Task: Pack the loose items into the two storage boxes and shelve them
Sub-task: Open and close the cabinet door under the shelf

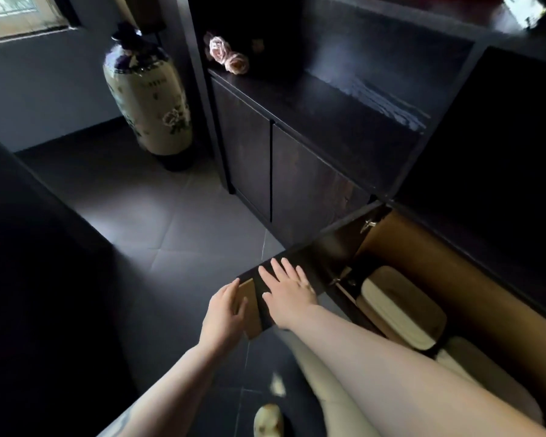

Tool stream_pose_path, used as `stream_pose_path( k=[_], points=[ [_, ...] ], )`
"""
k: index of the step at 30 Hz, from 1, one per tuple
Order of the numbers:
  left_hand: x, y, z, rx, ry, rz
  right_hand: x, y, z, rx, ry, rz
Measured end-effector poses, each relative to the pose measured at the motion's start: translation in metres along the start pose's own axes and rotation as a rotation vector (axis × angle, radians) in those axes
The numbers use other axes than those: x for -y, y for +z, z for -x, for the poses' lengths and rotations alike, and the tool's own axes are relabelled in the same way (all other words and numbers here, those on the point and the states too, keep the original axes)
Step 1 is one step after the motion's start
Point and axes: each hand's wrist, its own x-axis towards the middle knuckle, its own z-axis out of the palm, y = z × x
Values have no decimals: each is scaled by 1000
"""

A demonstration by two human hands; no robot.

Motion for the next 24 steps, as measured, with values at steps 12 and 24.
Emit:
stream_pose_path(
  k=[12,24],
  points=[
    [-22,20,49,228,18,52,-54,37,76,-192,-65,-221],
    [-158,199,111,873,299,225,-214,71,258,-274,495,-555]
  ],
)
